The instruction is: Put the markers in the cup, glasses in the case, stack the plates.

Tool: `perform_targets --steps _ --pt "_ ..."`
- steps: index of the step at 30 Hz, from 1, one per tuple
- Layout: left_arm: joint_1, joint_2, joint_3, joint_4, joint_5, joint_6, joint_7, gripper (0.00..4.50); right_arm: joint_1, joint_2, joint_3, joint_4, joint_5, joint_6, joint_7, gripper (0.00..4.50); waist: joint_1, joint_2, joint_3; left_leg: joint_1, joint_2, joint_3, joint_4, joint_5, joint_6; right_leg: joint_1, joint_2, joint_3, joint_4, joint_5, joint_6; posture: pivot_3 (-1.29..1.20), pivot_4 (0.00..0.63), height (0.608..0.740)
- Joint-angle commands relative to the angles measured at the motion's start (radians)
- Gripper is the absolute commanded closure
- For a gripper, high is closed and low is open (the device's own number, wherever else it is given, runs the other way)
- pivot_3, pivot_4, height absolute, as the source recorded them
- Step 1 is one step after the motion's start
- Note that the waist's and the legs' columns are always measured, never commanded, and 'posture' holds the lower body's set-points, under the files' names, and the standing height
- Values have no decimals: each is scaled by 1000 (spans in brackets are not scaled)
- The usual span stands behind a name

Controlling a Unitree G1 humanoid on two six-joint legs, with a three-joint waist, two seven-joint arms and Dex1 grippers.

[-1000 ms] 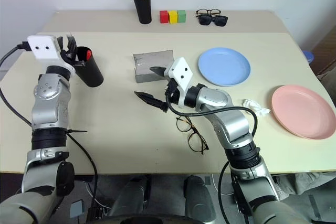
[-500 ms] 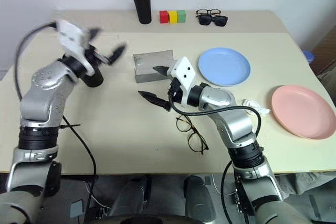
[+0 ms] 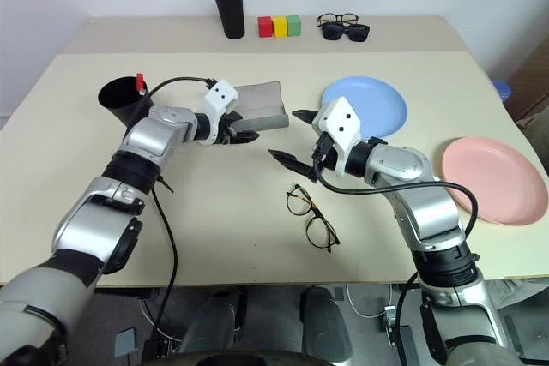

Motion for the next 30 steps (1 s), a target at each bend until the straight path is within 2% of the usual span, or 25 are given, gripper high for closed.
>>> perform_targets --steps 1,4,6,8,15,18,22,25,30 --pt "-53 -9 11 62 37 -76 -41 3059 16 -16 -35 -64 2 8 -24 0 3 0 0 0 0 0 0 0 0 0 0 0 0 0 0 0 150 740" --pt "-45 -4 16 63 47 -157 -105 4471 39 -28 -48 -82 2 20 -39 0 8 0 0 0 0 0 0 0 0 0 0 0 0 0 0 0 150 740" --pt "8 30 0 -15 45 -277 -212 4471 53 -41 -58 -93 12 55 -48 0 7 0 0 0 0 0 0 0 0 0 0 0 0 0 0 0 150 740" --pt "84 83 -18 -148 28 -332 -343 4471 72 -70 -84 -117 67 165 -49 0 6 0 0 0 0 0 -1 0 0 0 0 0 0 0 0 0 150 740" --pt "277 248 -51 -556 1 -209 -550 4471 155 -230 -172 -203 211 457 -10 0 10 0 0 -1 0 0 1 0 0 0 0 0 0 0 0 0 150 740" --pt "333 271 -47 -667 -7 -133 -556 3700 208 -284 -214 -252 290 593 -10 0 13 1 0 -1 0 0 1 -1 1 1 -1 0 0 0 0 0 150 740" --pt "357 220 20 -699 -10 -127 -425 1713 253 -312 -231 -311 352 684 -26 0 15 0 0 -1 0 0 2 -1 2 2 -1 0 0 0 0 0 150 740" --pt "382 209 84 -739 -44 -99 -360 1713 240 -276 -205 -309 357 740 -94 0 9 0 0 -1 0 0 2 -1 2 2 -1 0 0 0 0 0 150 740" --pt "478 244 157 -852 -98 -52 -320 1713 226 -222 -174 -311 374 802 -160 0 5 1 0 1 1 0 1 -2 3 1 0 0 1 0 0 0 150 740"
